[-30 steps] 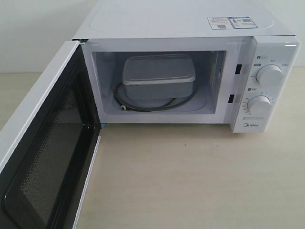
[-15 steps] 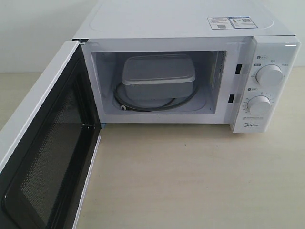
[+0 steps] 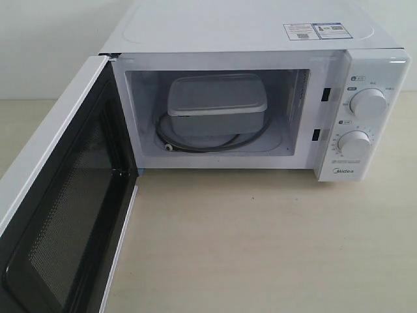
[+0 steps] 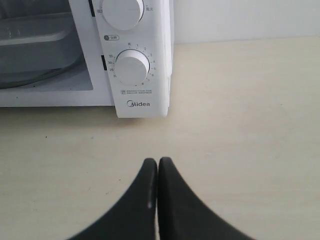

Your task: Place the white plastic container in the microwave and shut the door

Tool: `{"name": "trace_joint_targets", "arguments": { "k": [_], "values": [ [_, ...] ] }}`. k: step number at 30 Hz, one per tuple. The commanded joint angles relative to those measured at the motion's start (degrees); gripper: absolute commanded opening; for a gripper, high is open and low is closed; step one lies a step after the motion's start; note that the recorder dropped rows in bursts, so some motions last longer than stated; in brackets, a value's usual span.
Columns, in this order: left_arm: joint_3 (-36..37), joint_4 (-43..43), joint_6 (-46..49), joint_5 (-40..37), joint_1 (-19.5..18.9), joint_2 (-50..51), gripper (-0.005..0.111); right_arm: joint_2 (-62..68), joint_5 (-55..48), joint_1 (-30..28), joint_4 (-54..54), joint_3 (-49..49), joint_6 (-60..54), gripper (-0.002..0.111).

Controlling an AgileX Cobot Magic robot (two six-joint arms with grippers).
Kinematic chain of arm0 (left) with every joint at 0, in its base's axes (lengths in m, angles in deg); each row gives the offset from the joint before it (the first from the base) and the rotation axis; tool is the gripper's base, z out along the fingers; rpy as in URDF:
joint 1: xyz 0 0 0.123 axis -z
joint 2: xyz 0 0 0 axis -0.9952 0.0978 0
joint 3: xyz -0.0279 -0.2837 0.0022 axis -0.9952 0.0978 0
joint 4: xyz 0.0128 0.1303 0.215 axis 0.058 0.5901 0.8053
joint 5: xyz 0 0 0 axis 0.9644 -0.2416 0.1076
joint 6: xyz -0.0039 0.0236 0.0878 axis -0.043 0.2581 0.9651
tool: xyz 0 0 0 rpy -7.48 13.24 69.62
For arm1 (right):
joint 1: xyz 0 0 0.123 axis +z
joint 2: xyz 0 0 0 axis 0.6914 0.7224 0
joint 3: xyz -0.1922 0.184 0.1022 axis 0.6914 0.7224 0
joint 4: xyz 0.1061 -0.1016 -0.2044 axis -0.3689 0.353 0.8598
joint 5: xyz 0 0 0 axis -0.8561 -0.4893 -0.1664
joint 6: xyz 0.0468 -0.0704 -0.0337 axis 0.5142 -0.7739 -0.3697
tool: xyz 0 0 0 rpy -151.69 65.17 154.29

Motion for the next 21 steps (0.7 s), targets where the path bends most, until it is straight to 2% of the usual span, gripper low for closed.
{"name": "trace_joint_targets", "arguments": {
  "k": [1, 5, 8, 14, 17, 21],
  "values": [
    [-9.1, -2.7, -0.3, -8.3, -0.2, 0.0, 0.004, -0.3, 0.2, -0.4, 0.0, 0.0, 0.0, 0.0],
    [-17.1, -2.7, -0.1, -23.0, -0.2, 0.0, 0.004, -0.3, 0.2, -0.4, 0.0, 0.0, 0.0, 0.0],
    [-19.2, -2.7, -0.1, -25.1, -0.2, 0.0, 0.004, -0.3, 0.2, -0.4, 0.3, 0.0, 0.0, 0.0],
    [-19.3, -6.2, -0.1, -16.3, -0.2, 0.0, 0.004, -0.3, 0.2, -0.4, 0.3, 0.0, 0.0, 0.0],
    [-19.3, -10.1, -0.1, -3.5, -0.2, 0.0, 0.004, -0.3, 0.2, -0.4, 0.3, 0.0, 0.0, 0.0],
    [-19.3, -14.8, -0.1, 9.2, -0.2, 0.0, 0.004, -0.3, 0.2, -0.4, 0.3, 0.0, 0.0, 0.0]
  ]
}}
